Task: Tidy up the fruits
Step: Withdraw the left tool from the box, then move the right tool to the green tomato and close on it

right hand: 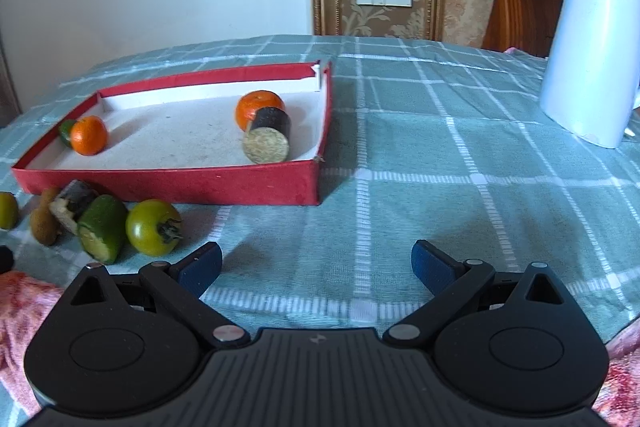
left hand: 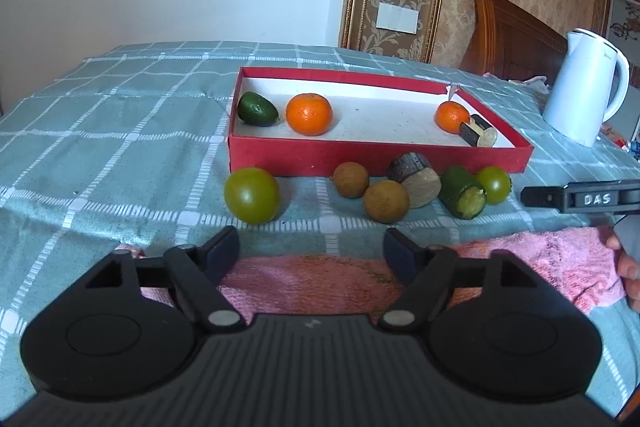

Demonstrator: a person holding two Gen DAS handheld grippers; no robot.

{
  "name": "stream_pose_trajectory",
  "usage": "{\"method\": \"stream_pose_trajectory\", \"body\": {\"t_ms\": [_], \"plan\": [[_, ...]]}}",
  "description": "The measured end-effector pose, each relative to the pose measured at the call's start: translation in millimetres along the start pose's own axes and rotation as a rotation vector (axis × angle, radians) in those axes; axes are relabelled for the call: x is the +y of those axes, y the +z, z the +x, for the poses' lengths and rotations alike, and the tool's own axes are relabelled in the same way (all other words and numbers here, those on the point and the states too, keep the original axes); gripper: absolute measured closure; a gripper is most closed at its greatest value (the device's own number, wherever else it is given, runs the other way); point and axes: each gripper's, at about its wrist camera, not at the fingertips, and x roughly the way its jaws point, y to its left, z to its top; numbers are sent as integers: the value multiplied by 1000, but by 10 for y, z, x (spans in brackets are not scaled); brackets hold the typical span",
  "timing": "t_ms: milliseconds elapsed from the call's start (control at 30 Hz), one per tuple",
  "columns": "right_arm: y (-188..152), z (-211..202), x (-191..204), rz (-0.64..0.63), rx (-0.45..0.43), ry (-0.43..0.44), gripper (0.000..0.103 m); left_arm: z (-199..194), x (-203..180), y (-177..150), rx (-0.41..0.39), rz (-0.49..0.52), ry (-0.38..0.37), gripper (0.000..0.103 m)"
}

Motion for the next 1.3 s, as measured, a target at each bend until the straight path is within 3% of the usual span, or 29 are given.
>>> {"method": "stream_pose_trajectory", "body": {"t_ms": [167, 367, 433, 600, 800, 933, 1233, 1300], "plan": [[-41, -126, 70, -22, -46, 103, 1, -4, 22, -29, -6, -7, -11, 19], [-70, -316, 289, -98, -147, 90, 2, 12, -58, -62, 7, 36, 21, 4], [-46, -294, 326, -101, -137, 98, 2, 5, -11, -65, 5, 6, 9, 0], [18, -168, 398, -117, -88, 109, 22, 1, 0, -61, 5, 1, 10, 0], [72, -109, 489, -138, -77, 142, 24, -3, -10, -65, 4, 5, 11, 0], [96, -72, 549, -145, -54, 194, 36, -4, -8, -67, 5, 7, 12, 0], [130, -57, 600, -155, -60, 206, 38, -10, -8, -70, 3, 4, 9, 0], [127, -60, 586, -149, -55, 230, 46, -12, -7, -71, 2, 3, 9, 0]]}}
